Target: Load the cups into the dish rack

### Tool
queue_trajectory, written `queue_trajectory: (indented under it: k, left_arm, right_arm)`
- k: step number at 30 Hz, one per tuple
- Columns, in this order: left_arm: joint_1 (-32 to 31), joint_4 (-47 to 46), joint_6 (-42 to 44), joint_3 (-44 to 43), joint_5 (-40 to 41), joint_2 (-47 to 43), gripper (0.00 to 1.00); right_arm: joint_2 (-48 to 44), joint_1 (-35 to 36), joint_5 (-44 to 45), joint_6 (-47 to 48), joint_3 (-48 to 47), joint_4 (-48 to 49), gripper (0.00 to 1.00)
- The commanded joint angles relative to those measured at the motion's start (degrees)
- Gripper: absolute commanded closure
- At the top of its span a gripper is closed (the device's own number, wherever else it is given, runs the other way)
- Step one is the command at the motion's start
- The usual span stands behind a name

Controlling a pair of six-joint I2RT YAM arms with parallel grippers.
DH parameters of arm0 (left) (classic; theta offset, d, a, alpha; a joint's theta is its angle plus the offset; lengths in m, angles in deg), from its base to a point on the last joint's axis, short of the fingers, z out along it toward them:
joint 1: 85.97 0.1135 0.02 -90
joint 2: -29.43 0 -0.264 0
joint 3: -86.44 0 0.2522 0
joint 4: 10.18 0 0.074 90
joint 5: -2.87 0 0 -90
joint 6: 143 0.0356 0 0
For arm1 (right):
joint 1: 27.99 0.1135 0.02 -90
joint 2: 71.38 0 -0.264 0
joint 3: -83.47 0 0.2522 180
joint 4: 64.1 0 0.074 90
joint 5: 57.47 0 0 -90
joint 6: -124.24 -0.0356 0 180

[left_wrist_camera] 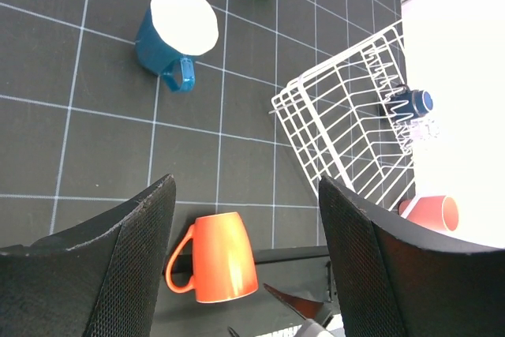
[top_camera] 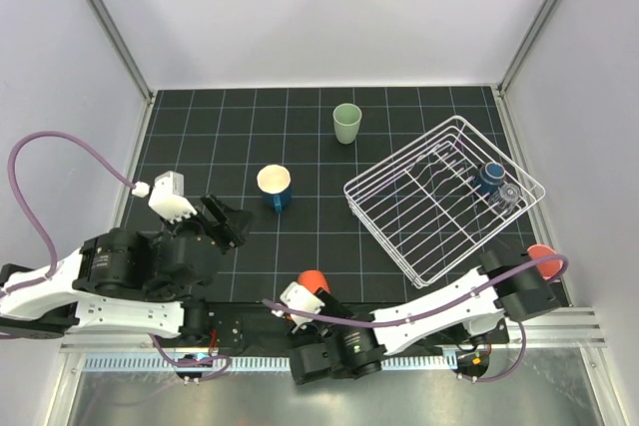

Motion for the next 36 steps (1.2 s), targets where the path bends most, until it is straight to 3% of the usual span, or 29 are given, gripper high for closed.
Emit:
queue_trajectory:
  k: [1,8,13,16,17,19,20,23,30,36]
  left_arm:
    - [0.2,8.03,2.35,-0.68,3.23,-0.34,0.29]
    - [0.11,4.77,6.23,-1.56,2.35,0.27,0.29]
    - [0.2,3.54,7.2,-1.82,1.2,0.01,0.3]
    - [0.11,4.23,7.73,-2.43,0.77,0.27,0.3]
    - [0.11,4.5,7.55,-2.61,0.76,0.36,0.3]
    - [0.11,5.64,6.85,-3.05,0.33,0.71,0.3]
    - [0.11,5.65,6.59,-3.05,0.15,0.8,0.31]
    - [0.11,5.39,6.23,-3.4,-0.64,1.24,0.32]
    - [0.11,5.82,6.5,-6.21,-3.1,2.82,0.34]
    - [0.2,8.37,6.94,-7.63,-6.09,3.35,0.39]
  right_arm:
    - [4.74,0.39,9.08,-7.31,-5.7,-5.75,0.33]
    - [10.47,0.48,13.84,-9.94,-7.12,-10.51,0.34]
    - [10.56,0.3,15.24,-7.75,-3.43,-7.88,0.35]
    - [11.01,0.04,16.65,-6.0,-2.81,-6.65,0.48]
    - [11.09,-0.05,17.0,-5.64,-2.46,-6.3,0.6]
    - [10.39,-0.05,17.09,-4.76,-1.76,-4.81,0.72]
    - [10.04,-0.05,17.44,-4.59,-1.06,-4.28,0.83]
    - [7.76,-0.83,16.66,-0.73,-0.44,-0.94,0.96]
    - [0.64,-9.61,5.34,4.98,-7.11,-10.58,0.96]
    - [-3.94,-22.62,-14.96,14.38,-19.66,-22.87,0.96]
